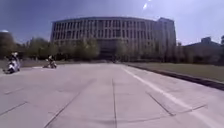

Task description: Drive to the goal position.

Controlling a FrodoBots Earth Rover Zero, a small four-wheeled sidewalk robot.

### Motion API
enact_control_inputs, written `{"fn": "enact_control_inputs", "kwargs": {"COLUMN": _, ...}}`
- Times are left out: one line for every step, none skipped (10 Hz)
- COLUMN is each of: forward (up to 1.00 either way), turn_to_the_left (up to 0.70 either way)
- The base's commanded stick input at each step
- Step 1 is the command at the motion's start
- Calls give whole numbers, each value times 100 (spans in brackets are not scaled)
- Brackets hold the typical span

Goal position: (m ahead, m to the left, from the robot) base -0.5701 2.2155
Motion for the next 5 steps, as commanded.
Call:
{"fn": "enact_control_inputs", "kwargs": {"forward": 85, "turn_to_the_left": 0}}
{"fn": "enact_control_inputs", "kwargs": {"forward": 85, "turn_to_the_left": 0}}
{"fn": "enact_control_inputs", "kwargs": {"forward": 85, "turn_to_the_left": 0}}
{"fn": "enact_control_inputs", "kwargs": {"forward": 85, "turn_to_the_left": 0}}
{"fn": "enact_control_inputs", "kwargs": {"forward": 85, "turn_to_the_left": 0}}
